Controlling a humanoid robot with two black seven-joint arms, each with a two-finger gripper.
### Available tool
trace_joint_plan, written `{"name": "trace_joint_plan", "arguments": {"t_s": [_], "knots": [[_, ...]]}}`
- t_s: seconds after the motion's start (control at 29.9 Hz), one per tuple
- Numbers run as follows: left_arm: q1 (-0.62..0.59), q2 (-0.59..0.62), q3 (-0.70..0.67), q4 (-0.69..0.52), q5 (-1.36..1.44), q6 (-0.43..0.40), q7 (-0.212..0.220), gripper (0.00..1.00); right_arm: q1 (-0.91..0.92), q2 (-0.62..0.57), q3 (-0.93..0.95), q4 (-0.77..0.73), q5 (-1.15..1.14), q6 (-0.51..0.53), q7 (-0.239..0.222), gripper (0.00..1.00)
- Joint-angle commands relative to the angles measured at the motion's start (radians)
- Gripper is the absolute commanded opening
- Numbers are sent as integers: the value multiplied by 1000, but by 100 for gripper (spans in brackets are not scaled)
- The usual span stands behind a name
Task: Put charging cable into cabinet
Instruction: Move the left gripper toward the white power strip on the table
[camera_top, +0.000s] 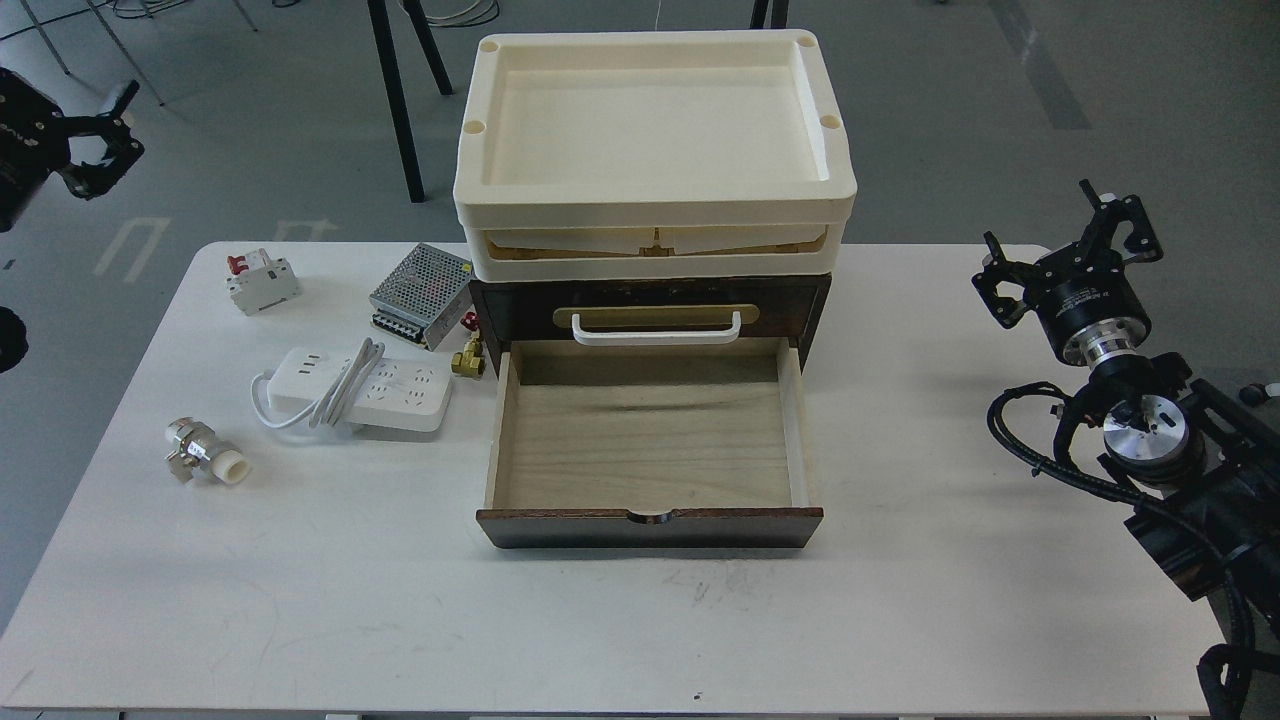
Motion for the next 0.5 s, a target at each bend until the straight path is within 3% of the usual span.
{"name": "trace_joint_plan", "arguments": {"t_s": [0.0,0.13,0.23,0.47], "knots": [[-8,68,-1,-85,250,0,-1,100,-1,0,-1,0,0,0,0,100],[4,133,4,-253,460,0,-4,100,-1,0,-2,3,0,1,-2,100],[12,130,13,-310,632,6,-21,100,-1,0,-6,5,-1,1,-2,100],[16,113,172,-380,1267,196,-25,99,-1,0,-6,5,-1,0,0,100]]}}
